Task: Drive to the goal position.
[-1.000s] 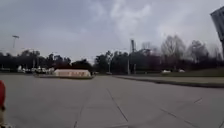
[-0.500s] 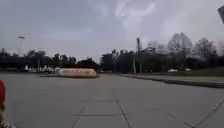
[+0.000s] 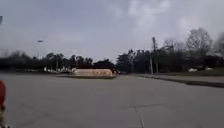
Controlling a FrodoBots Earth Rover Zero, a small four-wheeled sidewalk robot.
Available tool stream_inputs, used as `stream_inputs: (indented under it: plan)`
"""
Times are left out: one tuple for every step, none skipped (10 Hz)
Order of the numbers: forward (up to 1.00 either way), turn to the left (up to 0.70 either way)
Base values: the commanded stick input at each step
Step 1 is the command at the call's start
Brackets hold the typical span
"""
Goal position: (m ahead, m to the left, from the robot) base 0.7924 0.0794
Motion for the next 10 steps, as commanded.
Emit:
stream_inputs:
  plan:
    - [0.85, 0.00]
    - [0.85, 0.00]
    - [0.85, 0.00]
    - [0.85, 0.00]
    - [0.85, 0.00]
    - [0.85, 0.00]
    - [0.85, 0.00]
    - [0.85, 0.00]
    - [0.85, 0.00]
    - [0.85, 0.00]
